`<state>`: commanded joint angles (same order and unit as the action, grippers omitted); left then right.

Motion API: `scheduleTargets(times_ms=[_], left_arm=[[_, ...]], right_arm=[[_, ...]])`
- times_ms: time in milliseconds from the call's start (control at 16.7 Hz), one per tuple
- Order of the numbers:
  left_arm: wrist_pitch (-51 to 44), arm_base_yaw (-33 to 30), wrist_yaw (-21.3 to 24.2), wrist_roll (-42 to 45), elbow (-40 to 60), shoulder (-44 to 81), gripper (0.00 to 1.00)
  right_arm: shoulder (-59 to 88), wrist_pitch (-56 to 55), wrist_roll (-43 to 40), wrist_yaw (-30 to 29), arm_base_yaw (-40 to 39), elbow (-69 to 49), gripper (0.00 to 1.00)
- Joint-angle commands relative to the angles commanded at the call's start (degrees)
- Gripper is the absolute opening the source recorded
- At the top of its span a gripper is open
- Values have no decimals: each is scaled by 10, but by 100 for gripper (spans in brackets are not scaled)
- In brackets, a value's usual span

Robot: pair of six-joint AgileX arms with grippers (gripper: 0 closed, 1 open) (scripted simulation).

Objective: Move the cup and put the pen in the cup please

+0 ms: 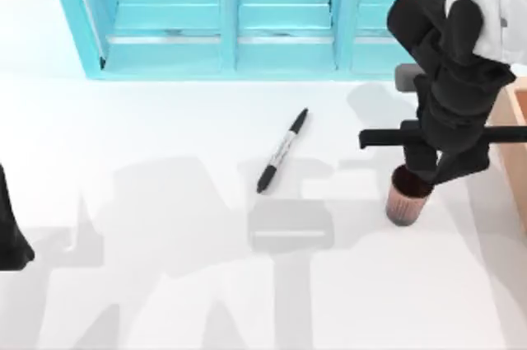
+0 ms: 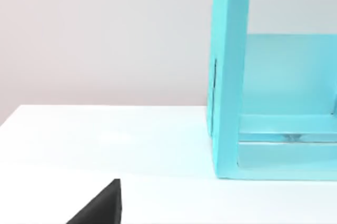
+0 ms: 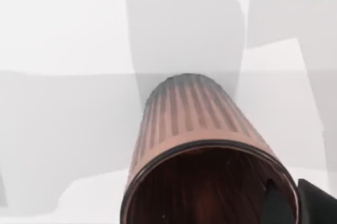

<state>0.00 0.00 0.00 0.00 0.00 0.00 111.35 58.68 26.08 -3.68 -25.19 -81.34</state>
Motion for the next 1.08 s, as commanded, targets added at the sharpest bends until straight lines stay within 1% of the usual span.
scheduleTargets(times_ms=[540,600,1080], left_arm=[[0,0,0,0,0,0,100],[0,0,0,0,0,0,100],[0,0,0,0,0,0,100]], right_arm=[[0,0,0,0,0,0,98],[0,0,0,0,0,0,100],[0,0,0,0,1,0,100]])
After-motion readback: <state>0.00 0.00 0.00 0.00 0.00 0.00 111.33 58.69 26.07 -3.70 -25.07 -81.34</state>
